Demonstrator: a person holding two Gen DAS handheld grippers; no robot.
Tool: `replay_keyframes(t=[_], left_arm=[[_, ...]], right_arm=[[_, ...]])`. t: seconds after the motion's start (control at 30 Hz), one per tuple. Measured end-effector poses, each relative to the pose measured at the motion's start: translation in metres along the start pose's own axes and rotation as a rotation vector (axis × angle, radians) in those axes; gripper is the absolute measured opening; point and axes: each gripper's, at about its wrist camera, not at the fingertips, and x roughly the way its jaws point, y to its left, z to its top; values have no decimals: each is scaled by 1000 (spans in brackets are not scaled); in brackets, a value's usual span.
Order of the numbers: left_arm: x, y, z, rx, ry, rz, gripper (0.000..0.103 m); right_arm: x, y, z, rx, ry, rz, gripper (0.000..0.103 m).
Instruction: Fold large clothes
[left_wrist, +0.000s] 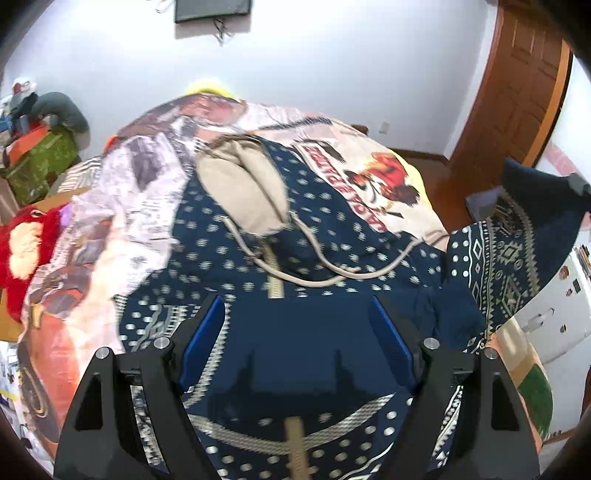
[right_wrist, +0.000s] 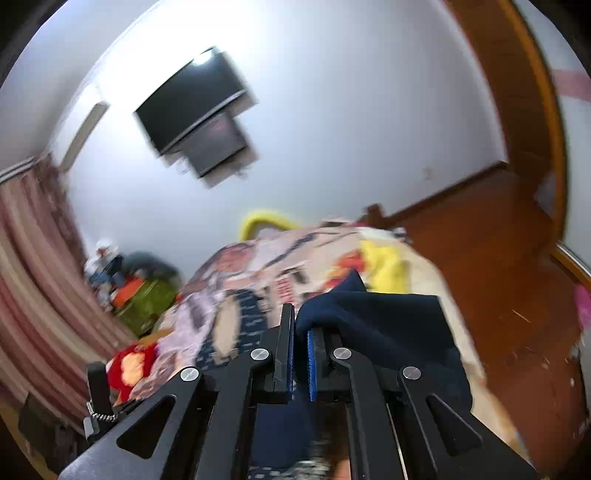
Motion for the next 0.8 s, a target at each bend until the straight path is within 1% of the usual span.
replay_keyframes(t=[0.1, 0.17, 0.27, 0.3, 0.4, 0.5, 0.57, 0.67, 0.7, 0.73, 0.77, 0.8], left_arm=[[-12, 18, -5, -23, -15, 3, 80], [-16, 29, -9, -39, -19, 3, 80], [-22, 44, -18, -57, -16, 9, 80], [-23, 49, -20, -60, -14, 12, 80], [-24, 63, -30, -69, -2, 26, 80], [-26, 75, -40, -73, 2, 42, 80], [-27, 81, -45, -77, 6, 51, 80], [-26, 89, -50, -97, 19, 56, 80], [-26, 90, -50, -102, 21, 55, 80], [-26, 91, -51, -112, 23, 51, 80], [-26, 91, -51, -117, 23, 48, 80], [-27, 91, -51, -119, 23, 45, 80]], right_arm=[[23, 37, -12, -62, 58, 42, 3], [46, 58, -27, -94, 120, 57, 3], [84, 77, -56, -109, 241, 76, 3], [100, 82, -69, -101, 298, 83, 4], [131, 88, -100, -81, 422, 97, 4], [163, 95, -133, -115, 542, 55, 4], [170, 93, -149, -125, 593, 26, 4], [183, 86, -170, -127, 704, -28, 4], [190, 83, -178, -131, 760, -60, 5], [194, 82, -185, -131, 798, -80, 5], [198, 79, -188, -125, 818, -83, 5], [196, 77, -189, -118, 815, -77, 5]])
